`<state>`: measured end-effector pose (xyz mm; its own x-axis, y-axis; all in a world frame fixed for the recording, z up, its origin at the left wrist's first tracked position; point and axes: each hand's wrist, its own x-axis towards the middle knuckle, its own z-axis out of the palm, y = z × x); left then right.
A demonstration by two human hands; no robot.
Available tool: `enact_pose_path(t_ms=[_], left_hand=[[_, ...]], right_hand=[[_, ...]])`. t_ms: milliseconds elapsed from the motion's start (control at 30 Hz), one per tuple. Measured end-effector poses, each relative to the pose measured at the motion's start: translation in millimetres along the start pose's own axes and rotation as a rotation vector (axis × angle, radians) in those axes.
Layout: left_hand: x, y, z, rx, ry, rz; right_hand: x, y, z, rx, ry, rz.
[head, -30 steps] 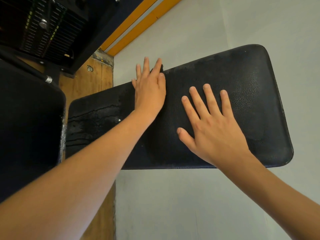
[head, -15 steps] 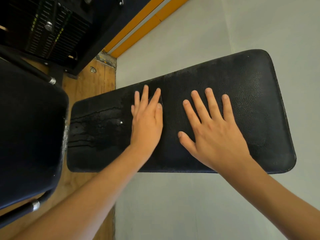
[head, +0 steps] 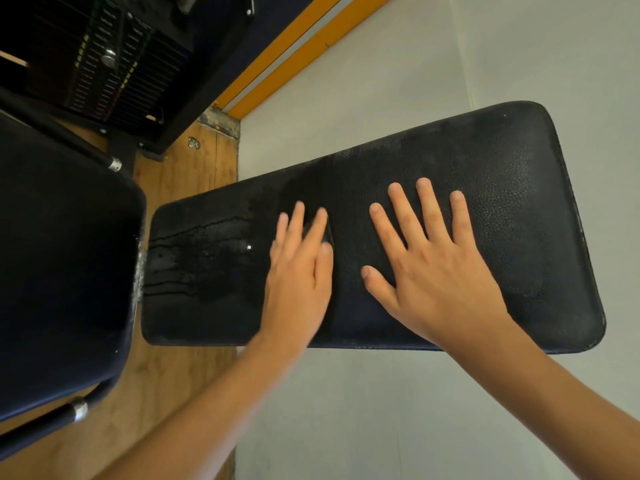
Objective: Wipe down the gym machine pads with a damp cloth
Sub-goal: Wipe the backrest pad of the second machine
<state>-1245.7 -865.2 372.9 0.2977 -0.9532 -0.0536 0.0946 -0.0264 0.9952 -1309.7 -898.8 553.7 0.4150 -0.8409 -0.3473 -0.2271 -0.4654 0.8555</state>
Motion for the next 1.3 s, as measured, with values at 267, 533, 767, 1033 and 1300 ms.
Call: enact_pose_path(t_ms=[267, 533, 767, 1033, 1300], left_hand=[[-57, -4, 8, -0.027, 0.003, -0.062], [13, 10, 5, -0.020, 0.036, -0.043], [-45, 5, 11, 0.033, 0.013, -0.010], [-69, -3, 6, 0.040, -0.014, -0.032], [-59, -16, 1, 0.045, -0.001, -0.068]], right_hand=[[2, -2, 1, -0.002, 0.023, -0.001], [2, -2, 4, -0.001, 0.043, -0.001], [0, -3, 6, -0.003, 0.052, 0.000], [2, -4, 5, 0.004, 0.051, 0.005], [2, -4, 6, 0.001, 0.053, 0.002]])
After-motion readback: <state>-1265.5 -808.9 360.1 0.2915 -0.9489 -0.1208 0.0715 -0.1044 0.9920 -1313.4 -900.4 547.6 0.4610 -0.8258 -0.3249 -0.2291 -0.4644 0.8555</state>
